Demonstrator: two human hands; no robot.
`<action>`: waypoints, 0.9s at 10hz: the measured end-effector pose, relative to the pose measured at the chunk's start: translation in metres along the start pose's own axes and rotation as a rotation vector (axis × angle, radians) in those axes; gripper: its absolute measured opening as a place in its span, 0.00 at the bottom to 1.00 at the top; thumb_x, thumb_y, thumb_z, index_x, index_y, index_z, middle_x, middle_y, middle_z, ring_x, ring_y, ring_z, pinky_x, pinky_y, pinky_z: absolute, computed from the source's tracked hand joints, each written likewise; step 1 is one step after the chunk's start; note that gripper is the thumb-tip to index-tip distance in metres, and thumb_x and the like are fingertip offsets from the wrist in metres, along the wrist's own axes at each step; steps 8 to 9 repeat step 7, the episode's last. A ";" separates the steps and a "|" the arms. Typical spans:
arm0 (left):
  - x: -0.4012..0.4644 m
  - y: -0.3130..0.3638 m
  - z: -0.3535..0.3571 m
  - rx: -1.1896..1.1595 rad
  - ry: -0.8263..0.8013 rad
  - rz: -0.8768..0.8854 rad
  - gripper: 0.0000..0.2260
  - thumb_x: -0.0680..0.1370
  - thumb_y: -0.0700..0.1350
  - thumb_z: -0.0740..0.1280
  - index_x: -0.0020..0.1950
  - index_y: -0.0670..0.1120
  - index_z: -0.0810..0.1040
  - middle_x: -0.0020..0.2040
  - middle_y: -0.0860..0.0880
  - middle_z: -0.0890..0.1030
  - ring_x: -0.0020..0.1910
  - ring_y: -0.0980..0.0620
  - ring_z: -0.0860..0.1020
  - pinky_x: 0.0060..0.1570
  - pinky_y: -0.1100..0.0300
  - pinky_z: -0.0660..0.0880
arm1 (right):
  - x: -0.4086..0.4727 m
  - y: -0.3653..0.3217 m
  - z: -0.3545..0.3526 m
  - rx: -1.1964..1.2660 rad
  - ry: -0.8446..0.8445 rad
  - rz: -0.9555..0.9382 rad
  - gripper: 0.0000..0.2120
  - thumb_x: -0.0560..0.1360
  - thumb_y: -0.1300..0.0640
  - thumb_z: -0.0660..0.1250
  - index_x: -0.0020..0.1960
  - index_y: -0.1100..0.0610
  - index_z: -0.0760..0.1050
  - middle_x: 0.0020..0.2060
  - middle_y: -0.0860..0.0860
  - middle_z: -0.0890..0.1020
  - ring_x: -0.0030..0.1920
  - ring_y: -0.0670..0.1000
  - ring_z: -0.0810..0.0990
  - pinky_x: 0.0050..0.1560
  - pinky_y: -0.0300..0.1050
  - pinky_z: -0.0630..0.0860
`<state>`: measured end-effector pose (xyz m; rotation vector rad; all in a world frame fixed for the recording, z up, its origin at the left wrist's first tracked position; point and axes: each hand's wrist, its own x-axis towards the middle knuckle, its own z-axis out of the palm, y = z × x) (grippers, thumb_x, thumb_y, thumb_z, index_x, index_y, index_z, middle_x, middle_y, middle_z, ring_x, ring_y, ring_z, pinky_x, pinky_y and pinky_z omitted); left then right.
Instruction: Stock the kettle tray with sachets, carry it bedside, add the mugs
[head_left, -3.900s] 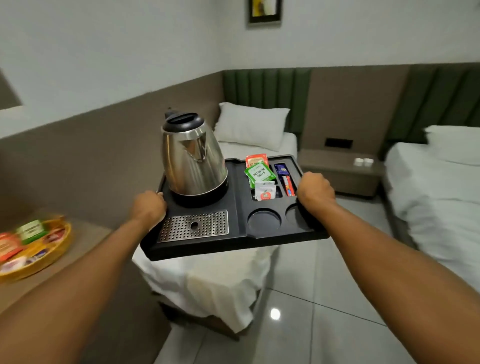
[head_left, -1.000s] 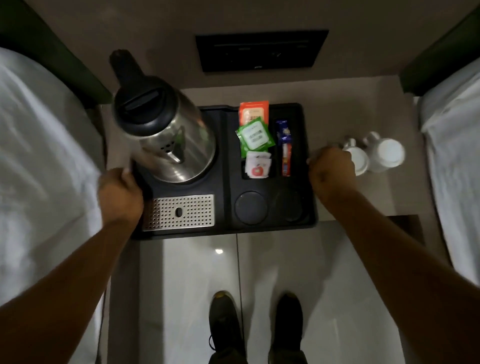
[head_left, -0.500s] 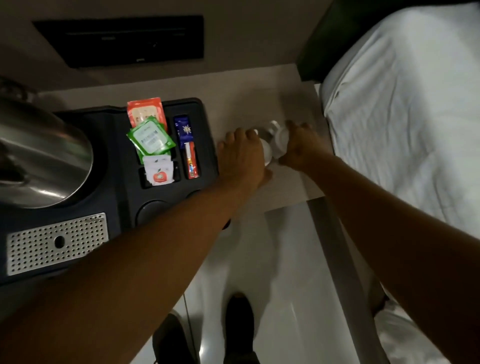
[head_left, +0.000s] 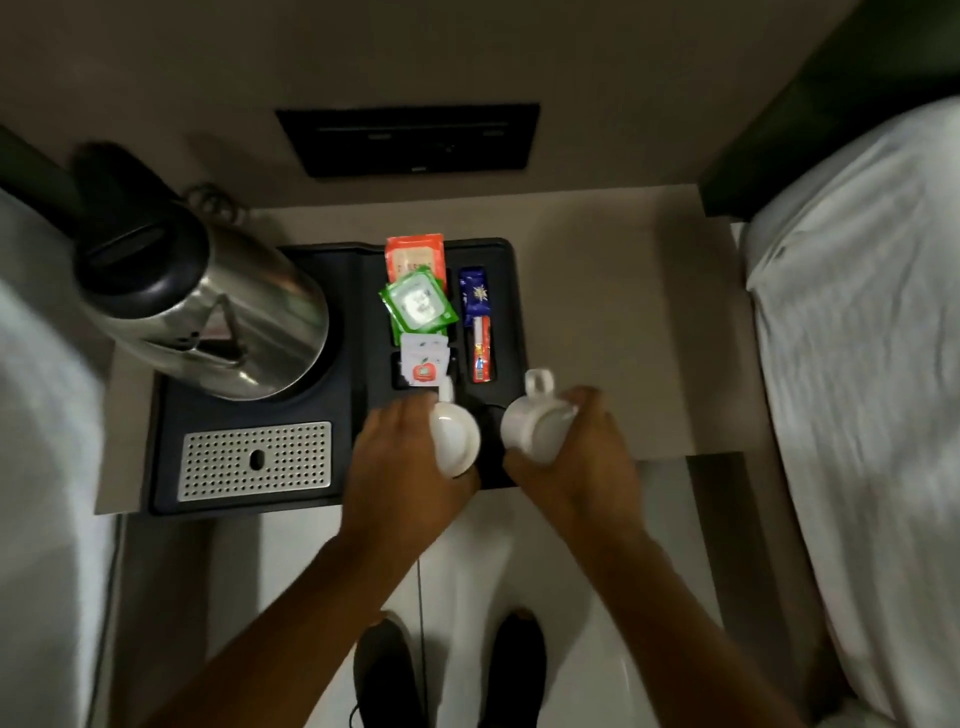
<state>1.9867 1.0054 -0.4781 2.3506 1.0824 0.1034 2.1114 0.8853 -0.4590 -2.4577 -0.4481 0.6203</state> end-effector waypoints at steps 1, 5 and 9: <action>0.002 -0.034 0.003 0.055 -0.024 -0.051 0.39 0.61 0.53 0.82 0.66 0.43 0.73 0.58 0.42 0.78 0.56 0.43 0.76 0.53 0.51 0.74 | -0.007 -0.014 0.039 -0.052 -0.075 0.015 0.39 0.58 0.47 0.78 0.63 0.49 0.63 0.57 0.50 0.76 0.55 0.54 0.76 0.49 0.50 0.78; 0.008 -0.047 0.014 0.032 -0.059 -0.033 0.39 0.60 0.57 0.80 0.65 0.44 0.71 0.58 0.44 0.78 0.56 0.44 0.74 0.50 0.54 0.73 | 0.007 -0.027 0.066 -0.345 -0.114 0.008 0.40 0.59 0.46 0.80 0.63 0.56 0.63 0.58 0.58 0.75 0.58 0.60 0.75 0.46 0.51 0.76; 0.006 -0.030 -0.026 0.104 -0.204 -0.045 0.44 0.61 0.63 0.77 0.69 0.45 0.66 0.63 0.46 0.73 0.62 0.46 0.71 0.59 0.53 0.73 | 0.004 -0.069 0.027 -0.329 -0.251 0.059 0.48 0.57 0.44 0.81 0.68 0.58 0.61 0.63 0.59 0.71 0.64 0.61 0.71 0.60 0.54 0.72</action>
